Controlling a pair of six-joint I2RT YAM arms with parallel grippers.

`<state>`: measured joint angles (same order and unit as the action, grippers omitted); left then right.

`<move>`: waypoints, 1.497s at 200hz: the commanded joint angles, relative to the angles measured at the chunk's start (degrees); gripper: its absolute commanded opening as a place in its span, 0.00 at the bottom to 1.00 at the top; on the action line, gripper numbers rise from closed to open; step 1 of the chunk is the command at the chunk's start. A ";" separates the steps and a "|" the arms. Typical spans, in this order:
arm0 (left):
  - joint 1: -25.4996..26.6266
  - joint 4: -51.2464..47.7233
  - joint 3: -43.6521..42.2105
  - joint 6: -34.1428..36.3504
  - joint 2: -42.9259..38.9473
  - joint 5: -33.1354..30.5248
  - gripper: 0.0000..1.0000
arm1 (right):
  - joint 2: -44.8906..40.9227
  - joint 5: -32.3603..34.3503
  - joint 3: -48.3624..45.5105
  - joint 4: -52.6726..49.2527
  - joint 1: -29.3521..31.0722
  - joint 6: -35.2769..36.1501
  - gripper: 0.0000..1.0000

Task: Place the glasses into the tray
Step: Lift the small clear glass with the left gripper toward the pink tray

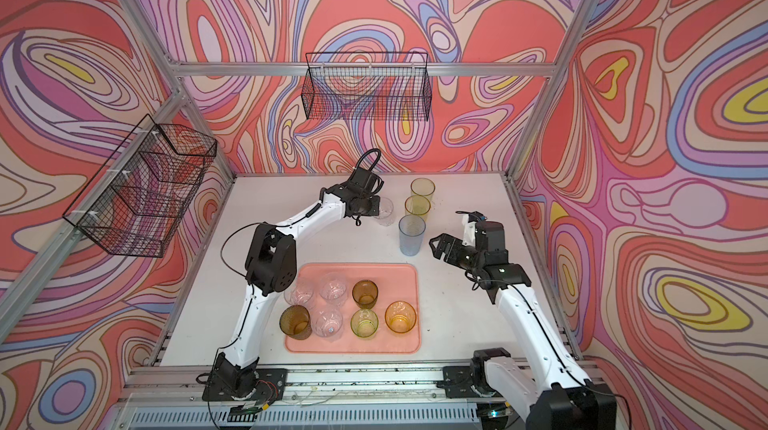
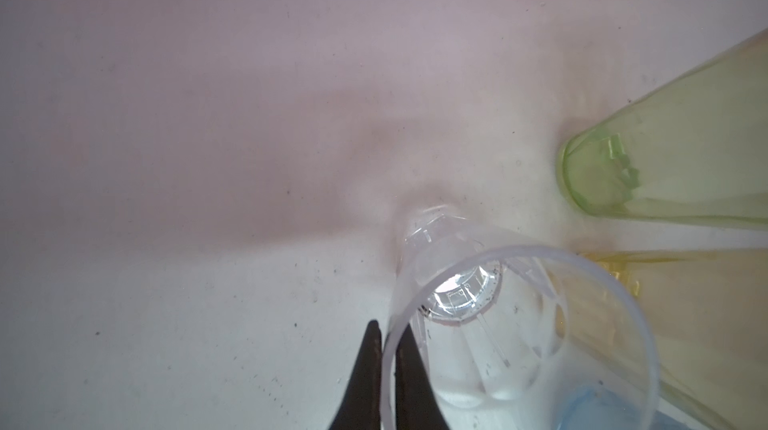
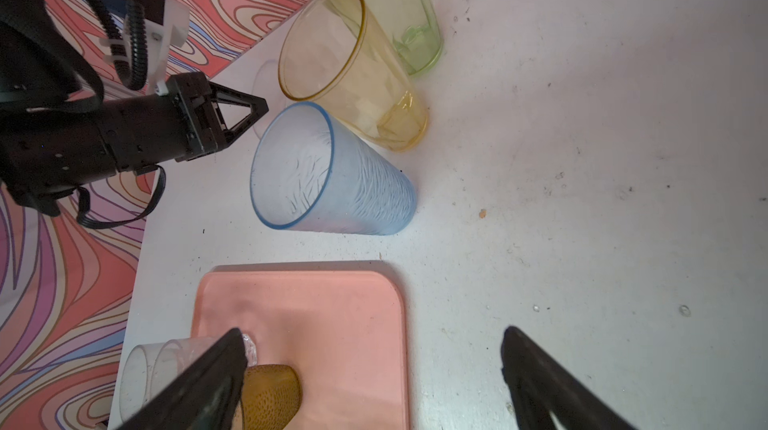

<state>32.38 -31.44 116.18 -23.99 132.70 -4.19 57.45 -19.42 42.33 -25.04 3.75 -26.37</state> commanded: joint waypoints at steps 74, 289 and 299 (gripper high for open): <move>-0.92 0.06 -20.81 -4.72 -22.19 -6.10 0.00 | -5.81 -1.19 2.12 -1.99 -0.29 -5.63 0.98; 12.09 -1.93 -45.08 -4.04 -53.78 5.44 0.00 | -19.42 -10.65 -6.70 2.45 -0.32 -22.58 0.98; 13.14 -2.30 -44.95 -4.22 -53.78 5.43 0.00 | -20.16 -10.82 -7.03 2.46 -0.30 -22.88 0.98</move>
<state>43.77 -32.16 71.46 -27.05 80.55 1.67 39.07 -29.65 36.60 -22.70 3.70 -47.94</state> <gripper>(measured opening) 0.083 0.984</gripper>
